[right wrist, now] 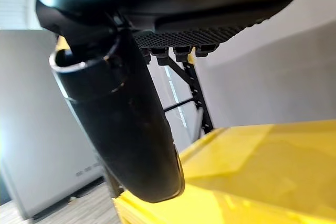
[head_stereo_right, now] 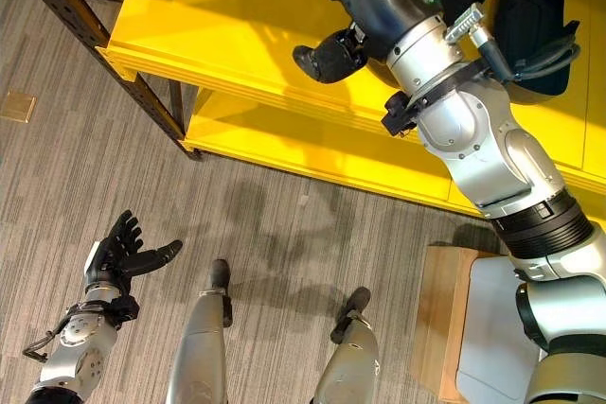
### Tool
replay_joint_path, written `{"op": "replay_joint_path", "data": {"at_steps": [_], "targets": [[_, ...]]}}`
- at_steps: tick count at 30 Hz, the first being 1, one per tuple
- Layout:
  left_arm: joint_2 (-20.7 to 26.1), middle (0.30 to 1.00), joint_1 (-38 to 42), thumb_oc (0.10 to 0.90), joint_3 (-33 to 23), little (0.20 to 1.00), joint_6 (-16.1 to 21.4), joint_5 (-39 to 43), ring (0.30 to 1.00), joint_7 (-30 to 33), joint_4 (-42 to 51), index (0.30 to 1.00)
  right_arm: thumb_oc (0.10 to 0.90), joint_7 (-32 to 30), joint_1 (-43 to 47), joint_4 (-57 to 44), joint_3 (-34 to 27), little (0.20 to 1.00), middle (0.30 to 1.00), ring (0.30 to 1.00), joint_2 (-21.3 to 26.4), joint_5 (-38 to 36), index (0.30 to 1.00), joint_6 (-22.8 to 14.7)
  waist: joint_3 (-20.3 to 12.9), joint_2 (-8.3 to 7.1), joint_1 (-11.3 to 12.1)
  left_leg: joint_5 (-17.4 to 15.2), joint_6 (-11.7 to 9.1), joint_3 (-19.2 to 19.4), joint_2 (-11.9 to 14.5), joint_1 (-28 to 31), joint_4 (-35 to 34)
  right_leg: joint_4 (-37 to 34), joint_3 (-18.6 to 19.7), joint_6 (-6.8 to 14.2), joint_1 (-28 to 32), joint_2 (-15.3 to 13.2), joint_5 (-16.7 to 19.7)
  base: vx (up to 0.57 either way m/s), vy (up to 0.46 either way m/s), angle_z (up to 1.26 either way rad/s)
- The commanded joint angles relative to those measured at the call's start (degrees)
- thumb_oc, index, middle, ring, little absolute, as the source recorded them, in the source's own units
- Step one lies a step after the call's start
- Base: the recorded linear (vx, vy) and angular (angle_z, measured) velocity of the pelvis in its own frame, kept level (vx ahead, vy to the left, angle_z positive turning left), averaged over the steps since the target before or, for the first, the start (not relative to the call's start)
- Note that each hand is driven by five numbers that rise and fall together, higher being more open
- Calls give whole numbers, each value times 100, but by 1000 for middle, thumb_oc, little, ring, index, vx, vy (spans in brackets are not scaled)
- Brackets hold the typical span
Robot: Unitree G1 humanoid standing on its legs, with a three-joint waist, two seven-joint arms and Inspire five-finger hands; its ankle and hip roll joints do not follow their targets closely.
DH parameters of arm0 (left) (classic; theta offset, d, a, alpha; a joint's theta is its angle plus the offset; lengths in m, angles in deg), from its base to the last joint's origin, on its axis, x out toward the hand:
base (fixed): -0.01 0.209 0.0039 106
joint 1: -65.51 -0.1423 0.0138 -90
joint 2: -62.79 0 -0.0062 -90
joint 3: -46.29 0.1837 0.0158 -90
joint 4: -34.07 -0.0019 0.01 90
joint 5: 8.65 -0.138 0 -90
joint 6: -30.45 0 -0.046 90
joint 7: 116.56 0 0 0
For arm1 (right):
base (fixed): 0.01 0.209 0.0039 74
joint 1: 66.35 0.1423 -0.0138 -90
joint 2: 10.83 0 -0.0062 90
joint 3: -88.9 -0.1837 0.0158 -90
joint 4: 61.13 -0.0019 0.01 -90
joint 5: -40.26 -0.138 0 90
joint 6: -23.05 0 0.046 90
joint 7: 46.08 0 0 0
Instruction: Move parts from the plastic box to the shelf.
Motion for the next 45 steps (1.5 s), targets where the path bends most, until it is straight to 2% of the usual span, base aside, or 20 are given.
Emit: {"op": "replay_joint_path", "data": {"at_steps": [1,2,3,4,7,8,10,11,12,13,17,24,33,43,44,45], "targets": [[23,1000,-223,900,-232,1000,362,-168,1000,73,380,1000,900,-599,543,186,-601,1000,1000,1000,36,-426,1000,-82,-392,74,106,-388,182,350,-71,745,-458,1143,390,501,-52,129,-206,61,-15,-1],[24,1000,-218,900,-221,1000,362,-177,1000,66,367,1000,900,-633,503,255,-659,1000,1000,1000,10,-485,1000,-76,-392,77,100,-386,183,355,-64,745,-460,1140,393,500,-52,128,-206,-78,12,-2],[29,1000,-215,900,-216,1000,365,-177,1000,65,369,1000,900,-636,497,256,-668,1000,1000,1000,15,-486,1000,-79,-371,60,108,-261,227,409,-82,692,-460,1093,323,398,-78,92,-118,0,0,0],[25,1000,-197,900,-171,1000,369,-186,1000,58,331,1000,900,-737,400,495,-788,1000,1000,1000,-64,-627,1000,-63,-397,79,90,-382,179,360,-61,748,-463,1134,399,496,-54,136,-206,0,0,0],[33,1000,-165,900,-122,1000,382,-186,1000,44,315,1000,900,-836,286,763,-934,1000,1000,1000,-158,-857,1000,-68,-396,101,79,-384,173,363,-55,755,-452,1138,402,495,-56,132,-217,-8,-5,0],[39,1000,-162,900,-119,1000,385,-185,1000,42,318,1000,900,-841,286,771,-939,1000,1000,1000,-154,-859,1000,-76,-375,83,87,-259,217,417,-73,701,-451,1091,334,393,-84,96,-129,-79,7,-1],[40,1000,-151,900,-96,1000,381,-188,1000,35,275,1000,900,-918,249,951,-1040,1000,1000,1000,-219,-1025,1000,-79,-379,94,84,-258,214,410,-74,692,-433,1102,344,390,-89,96,-137,-11,-11,0],[56,1000,-155,900,-54,1000,387,-194,1000,21,258,1000,900,-1013,210,1205,-1164,1000,1000,1000,-323,-1233,1000,-91,-404,126,83,-380,166,350,-56,738,-427,1153,411,487,-63,133,-232,0,0,0],[67,1000,-149,900,-29,1000,391,-174,1000,-2,258,1000,900,-1046,231,1304,-1201,1000,1000,1000,-360,-1323,1000,-106,-383,118,100,-250,210,401,-71,690,-439,1100,336,382,-86,99,-159,62,-28,-1],[66,1000,-153,900,-18,1000,394,-153,1000,-17,229,1000,900,-1101,236,1412,-1246,1000,1000,1000,-425,-1442,1000,-134,-404,144,109,-392,160,354,-49,752,-429,1155,406,486,-52,137,-266,0,0,0],[120,1000,-125,900,108,1000,412,-88,1000,-39,172,1000,900,-1284,483,2025,-1326,1000,1000,1000,-694,-2017,1000,-177,-413,197,142,-385,156,351,-53,748,-421,1170,406,485,-59,127,-271,15,-4,-1],[209,1000,-89,900,220,1000,429,-23,1000,-54,160,1000,900,-1472,1195,2873,-1190,1000,1000,1000,-1047,-2607,1000,-246,-443,269,225,-335,138,346,-72,774,-509,1138,392,493,-55,124,-242,0,0,0],[260,1000,-43,900,292,1000,460,60,1000,-27,120,1000,900,-1577,1836,3456,-1052,1000,1000,1000,-1389,-3159,1000,-337,-460,316,267,-303,143,332,-123,776,-580,1164,402,513,-62,109,-179,0,0,0],[296,1000,34,900,376,1000,462,65,1000,19,122,1000,900,-1707,2127,3988,-1059,1000,1000,1000,-1483,-3432,1000,-354,-461,349,281,-302,161,329,-165,765,-574,1216,438,505,-116,115,-218,2,-2,3],[297,1000,35,900,376,1000,462,73,1000,31,147,1000,900,-1714,2112,4009,-1066,1000,1000,1000,-1479,-3438,1000,-352,-434,344,276,-177,206,381,-180,707,-570,1177,380,404,-154,80,-138,-81,12,1],[301,1000,52,900,391,1000,459,64,1000,34,139,1000,900,-1747,2138,4093,-1050,1000,1000,1000,-1474,-3392,1000,-318,-431,351,275,-184,207,382,-186,698,-550,1195,395,397,-166,83,-154,-80,12,1]]}}
